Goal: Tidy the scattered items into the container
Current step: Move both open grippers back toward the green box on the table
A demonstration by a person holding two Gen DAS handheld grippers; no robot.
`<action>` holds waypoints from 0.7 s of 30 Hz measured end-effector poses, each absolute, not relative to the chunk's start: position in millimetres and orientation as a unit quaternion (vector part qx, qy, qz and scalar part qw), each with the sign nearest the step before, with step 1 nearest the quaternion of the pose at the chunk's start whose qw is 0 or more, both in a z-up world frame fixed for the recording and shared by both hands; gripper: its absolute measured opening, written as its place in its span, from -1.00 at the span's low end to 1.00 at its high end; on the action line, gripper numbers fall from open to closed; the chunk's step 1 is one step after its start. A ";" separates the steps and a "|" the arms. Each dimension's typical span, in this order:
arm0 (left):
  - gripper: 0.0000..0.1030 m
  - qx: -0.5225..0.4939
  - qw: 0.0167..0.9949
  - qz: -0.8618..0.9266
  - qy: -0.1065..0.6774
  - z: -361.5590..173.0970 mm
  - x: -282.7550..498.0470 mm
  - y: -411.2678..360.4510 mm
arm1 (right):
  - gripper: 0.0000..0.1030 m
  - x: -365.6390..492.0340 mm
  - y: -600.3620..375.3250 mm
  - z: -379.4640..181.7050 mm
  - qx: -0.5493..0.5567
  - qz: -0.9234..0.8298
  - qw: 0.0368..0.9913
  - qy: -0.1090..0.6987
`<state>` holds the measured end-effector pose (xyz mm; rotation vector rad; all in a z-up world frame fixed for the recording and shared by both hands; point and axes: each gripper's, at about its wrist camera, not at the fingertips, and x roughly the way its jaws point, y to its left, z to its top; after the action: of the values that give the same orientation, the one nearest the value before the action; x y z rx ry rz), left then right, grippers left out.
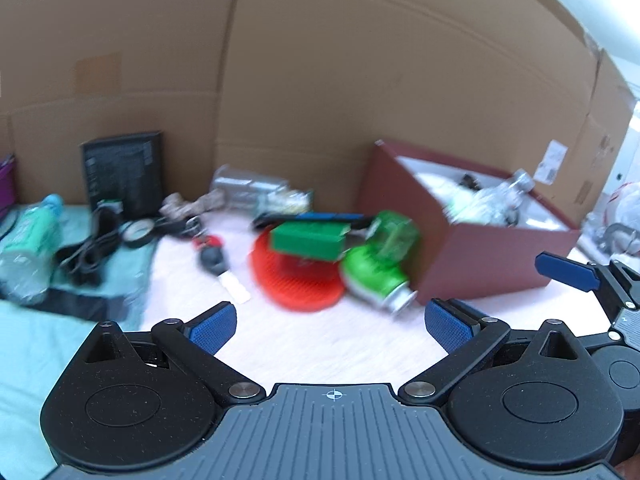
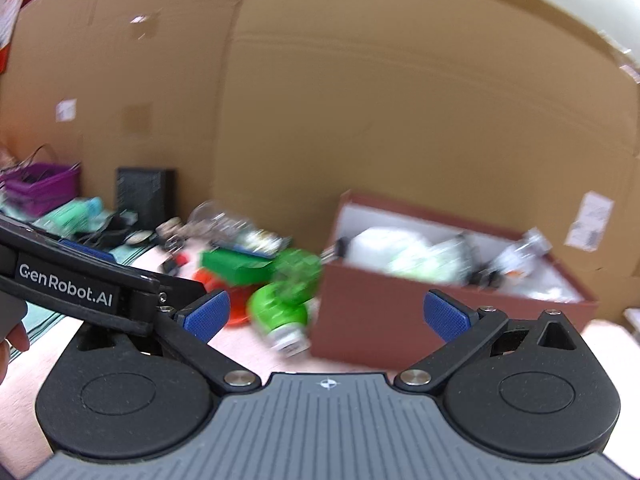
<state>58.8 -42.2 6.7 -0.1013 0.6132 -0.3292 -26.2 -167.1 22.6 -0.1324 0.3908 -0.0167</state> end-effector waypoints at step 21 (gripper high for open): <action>0.77 -0.003 0.932 -0.224 0.284 7.4 125.4 -22.0 | 0.34 36.3 -104.0 -11.9 -0.101 0.038 0.968 0.227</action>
<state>125.4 -22.0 7.4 -0.0070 0.5809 -0.4587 36.3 -104.0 -11.9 -0.2048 0.4596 0.0763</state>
